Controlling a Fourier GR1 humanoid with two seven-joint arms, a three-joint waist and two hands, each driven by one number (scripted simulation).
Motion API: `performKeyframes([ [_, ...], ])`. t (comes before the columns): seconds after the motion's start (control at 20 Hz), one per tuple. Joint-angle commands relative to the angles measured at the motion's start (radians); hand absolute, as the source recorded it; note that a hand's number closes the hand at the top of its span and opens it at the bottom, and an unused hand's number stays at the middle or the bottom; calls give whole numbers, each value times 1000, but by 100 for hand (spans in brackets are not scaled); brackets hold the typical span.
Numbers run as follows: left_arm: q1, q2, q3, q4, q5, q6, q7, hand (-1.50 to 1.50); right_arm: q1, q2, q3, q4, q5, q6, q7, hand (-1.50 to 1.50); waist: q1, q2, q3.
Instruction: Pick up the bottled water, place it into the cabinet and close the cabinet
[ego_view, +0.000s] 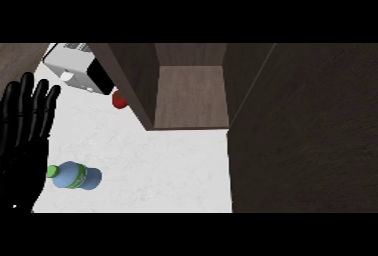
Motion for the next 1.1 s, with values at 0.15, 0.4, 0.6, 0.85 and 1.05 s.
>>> performKeyframes([
  [0.15, 110, 58, 162, -87, 101, -24, 13, -150, 113, 6, -25, -132, -84, 35, 1, -150, 29, -18, 20],
  [0.4, 245, -12, 174, -95, 208, 7, 180, -150, 243, 64, 99, -153, -173, 57, 164, -150, 38, -22, 20],
  [0.6, 393, 10, 231, -254, 290, -37, 238, -150, 309, 30, 86, -275, -246, 85, 231, -150, 38, -20, 21],
  [0.85, 462, -85, 80, -348, 130, 21, 279, -150, 389, 46, 127, -388, -223, 77, 269, -150, 27, -17, 21],
  [1.05, 471, -84, 86, -353, 106, 21, 297, -150, 493, 26, 116, -454, -268, 121, 259, -150, 22, -16, 21],
])
